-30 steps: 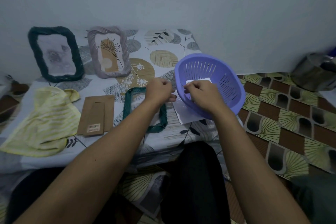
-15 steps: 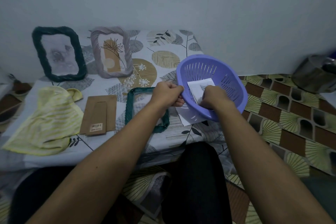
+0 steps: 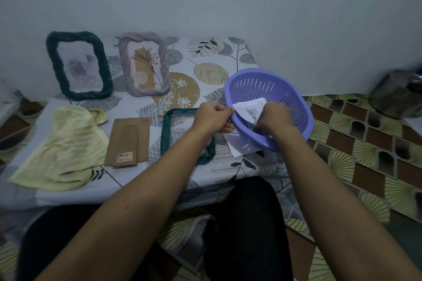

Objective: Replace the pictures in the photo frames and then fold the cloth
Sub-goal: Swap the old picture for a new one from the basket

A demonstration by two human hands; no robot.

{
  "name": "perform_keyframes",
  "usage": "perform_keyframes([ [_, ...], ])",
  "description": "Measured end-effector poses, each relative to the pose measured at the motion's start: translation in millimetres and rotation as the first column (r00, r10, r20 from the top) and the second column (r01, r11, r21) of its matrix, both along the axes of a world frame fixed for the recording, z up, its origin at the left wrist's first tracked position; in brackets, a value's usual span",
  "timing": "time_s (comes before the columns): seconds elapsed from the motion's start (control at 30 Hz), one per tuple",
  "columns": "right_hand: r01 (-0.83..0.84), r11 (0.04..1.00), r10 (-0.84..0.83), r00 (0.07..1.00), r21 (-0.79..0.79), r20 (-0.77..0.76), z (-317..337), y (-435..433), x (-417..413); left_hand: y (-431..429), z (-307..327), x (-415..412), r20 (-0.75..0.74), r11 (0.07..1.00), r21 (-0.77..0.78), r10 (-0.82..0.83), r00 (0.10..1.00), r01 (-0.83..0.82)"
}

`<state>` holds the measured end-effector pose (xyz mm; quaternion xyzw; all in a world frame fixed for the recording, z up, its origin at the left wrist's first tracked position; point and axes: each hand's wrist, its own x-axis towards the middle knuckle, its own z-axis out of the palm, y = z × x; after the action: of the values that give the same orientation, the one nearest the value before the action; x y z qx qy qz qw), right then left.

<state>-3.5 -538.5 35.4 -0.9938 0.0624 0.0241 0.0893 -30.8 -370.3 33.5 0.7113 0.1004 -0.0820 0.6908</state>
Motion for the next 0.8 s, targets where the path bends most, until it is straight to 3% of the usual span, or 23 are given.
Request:
perform_keyframes([
  [0.17, -0.017, 0.998, 0.012, 0.996, 0.061, 0.084, 4.2, 3.8, -3.8, 3.8, 1.7, -2.2, -0.002, 1.0, -0.006, -0.026, 1.0, 0.026],
  [0.3, -0.048, 0.996, 0.027, 0.97, 0.078, 0.243, 11.7, 14.3, -11.4, 13.4, 3.0, -5.6, 0.003, 0.998, -0.018, -0.059, 0.998, 0.059],
  [0.53, -0.214, 0.952, 0.1, 0.892, 0.219, 0.44, 33.8, 49.0, -47.7, 53.1, -0.9, -15.0, 0.07, 0.999, 0.031, -0.033, 0.997, 0.031],
  [0.67, -0.402, 0.848, 0.206, 0.851, 0.346, 0.483, 38.4, 75.9, -64.7, 80.2, -4.8, -26.8, 0.096, 0.999, 0.031, -0.03, 0.995, 0.027],
  [0.8, -0.424, 0.725, 0.184, 0.879, 0.543, 0.441, 32.9, 103.6, -72.1, 105.2, -15.0, -38.0, 0.039, 0.998, -0.005, -0.059, 0.997, 0.059],
])
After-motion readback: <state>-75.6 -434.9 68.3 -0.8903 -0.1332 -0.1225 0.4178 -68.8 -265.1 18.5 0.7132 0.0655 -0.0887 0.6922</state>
